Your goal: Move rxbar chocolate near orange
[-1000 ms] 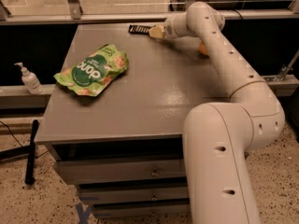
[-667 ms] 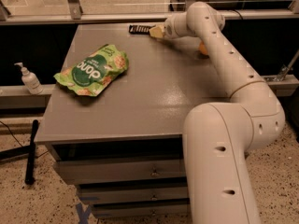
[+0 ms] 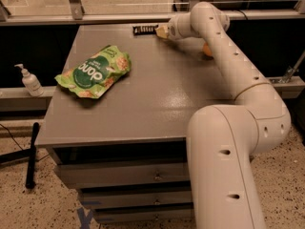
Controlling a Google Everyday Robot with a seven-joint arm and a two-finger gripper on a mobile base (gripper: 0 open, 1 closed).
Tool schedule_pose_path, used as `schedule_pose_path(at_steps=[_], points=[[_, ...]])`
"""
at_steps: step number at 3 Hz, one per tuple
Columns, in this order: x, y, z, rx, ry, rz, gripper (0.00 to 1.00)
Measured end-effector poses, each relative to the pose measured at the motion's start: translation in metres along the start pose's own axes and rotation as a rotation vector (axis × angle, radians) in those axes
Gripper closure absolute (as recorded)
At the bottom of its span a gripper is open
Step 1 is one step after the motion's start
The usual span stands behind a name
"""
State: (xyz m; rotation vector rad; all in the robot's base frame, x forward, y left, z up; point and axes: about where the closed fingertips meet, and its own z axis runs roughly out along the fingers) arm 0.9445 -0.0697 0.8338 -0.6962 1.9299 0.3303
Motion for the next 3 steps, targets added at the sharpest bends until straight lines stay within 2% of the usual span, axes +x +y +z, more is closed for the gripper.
schedule_pose_path(at_steps=[3], points=[[0.0000, 0.0001, 0.0000, 0.000, 0.000, 0.000, 1.00]])
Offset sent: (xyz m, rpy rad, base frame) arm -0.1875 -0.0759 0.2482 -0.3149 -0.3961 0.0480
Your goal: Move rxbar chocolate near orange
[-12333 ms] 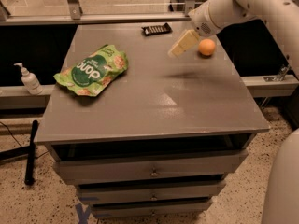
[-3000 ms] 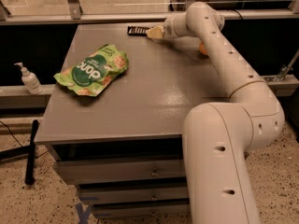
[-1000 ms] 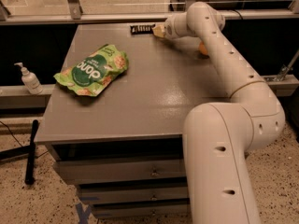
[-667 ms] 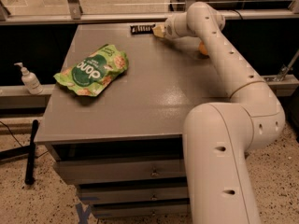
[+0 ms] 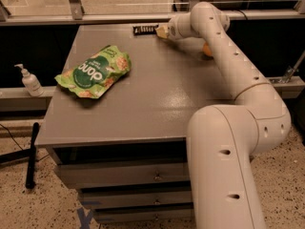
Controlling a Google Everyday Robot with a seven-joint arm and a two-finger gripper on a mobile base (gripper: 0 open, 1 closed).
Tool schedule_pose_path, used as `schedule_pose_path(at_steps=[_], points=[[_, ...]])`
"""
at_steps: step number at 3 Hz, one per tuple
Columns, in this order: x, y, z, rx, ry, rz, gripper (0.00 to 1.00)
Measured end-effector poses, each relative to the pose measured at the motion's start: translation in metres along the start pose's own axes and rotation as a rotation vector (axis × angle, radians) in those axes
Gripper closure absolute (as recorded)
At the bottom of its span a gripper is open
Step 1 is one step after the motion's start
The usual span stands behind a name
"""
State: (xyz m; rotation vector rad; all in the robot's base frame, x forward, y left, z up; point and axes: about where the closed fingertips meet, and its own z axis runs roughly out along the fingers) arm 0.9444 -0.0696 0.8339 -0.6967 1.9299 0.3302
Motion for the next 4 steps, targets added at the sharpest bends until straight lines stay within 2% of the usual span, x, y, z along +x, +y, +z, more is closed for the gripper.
schedule_pose_path(at_steps=[4], points=[[-0.0001, 0.0000, 0.0000, 0.000, 0.000, -0.001, 1.00]])
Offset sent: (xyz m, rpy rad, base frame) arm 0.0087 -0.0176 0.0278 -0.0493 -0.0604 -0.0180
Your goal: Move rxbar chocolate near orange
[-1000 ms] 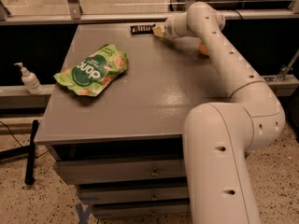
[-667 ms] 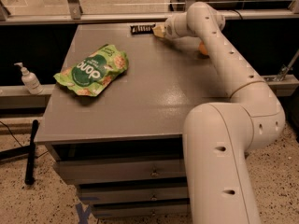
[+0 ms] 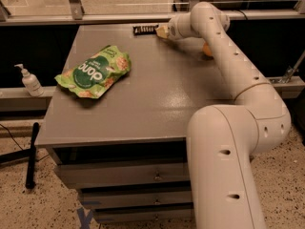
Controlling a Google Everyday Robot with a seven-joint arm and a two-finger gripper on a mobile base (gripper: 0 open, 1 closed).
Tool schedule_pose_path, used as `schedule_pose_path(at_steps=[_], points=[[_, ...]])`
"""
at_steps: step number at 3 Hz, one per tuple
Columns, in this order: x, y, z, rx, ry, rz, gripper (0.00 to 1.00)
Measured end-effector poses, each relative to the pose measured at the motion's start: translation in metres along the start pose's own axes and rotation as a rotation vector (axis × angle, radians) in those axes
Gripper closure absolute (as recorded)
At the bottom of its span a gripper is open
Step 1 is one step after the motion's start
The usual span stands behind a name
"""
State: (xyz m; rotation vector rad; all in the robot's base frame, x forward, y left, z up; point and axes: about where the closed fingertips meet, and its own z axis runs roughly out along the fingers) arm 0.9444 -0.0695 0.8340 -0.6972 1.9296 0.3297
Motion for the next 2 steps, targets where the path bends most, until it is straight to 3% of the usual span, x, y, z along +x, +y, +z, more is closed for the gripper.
schedule_pose_path(at_steps=[1, 2], points=[[-0.0001, 0.0000, -0.0001, 0.000, 0.000, 0.000, 0.84], [-0.0002, 0.0000, -0.0001, 0.000, 0.000, 0.000, 0.61]])
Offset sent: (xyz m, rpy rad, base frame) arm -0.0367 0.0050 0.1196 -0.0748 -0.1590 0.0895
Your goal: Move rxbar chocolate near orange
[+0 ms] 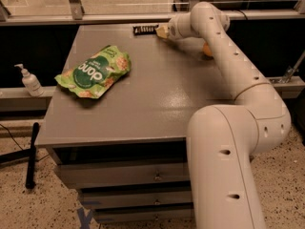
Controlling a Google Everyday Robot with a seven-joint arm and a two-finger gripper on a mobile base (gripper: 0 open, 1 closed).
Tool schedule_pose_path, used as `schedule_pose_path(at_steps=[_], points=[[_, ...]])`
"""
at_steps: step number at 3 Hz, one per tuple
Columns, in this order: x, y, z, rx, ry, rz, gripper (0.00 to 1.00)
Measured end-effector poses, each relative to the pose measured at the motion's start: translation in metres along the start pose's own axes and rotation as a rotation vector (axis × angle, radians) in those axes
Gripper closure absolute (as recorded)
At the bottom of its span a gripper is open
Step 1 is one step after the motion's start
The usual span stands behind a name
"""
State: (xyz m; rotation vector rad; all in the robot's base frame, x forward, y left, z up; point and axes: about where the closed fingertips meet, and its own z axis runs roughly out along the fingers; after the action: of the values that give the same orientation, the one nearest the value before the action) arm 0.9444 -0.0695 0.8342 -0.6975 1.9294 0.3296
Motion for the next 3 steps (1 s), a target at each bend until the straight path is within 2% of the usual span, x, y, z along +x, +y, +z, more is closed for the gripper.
schedule_pose_path(at_steps=[1, 2, 3], points=[[0.000, 0.000, 0.000, 0.000, 0.000, 0.000, 0.38], [-0.040, 0.014, -0.028, -0.025, -0.030, -0.067, 0.13], [-0.067, 0.027, -0.047, -0.050, -0.052, -0.114, 0.00]])
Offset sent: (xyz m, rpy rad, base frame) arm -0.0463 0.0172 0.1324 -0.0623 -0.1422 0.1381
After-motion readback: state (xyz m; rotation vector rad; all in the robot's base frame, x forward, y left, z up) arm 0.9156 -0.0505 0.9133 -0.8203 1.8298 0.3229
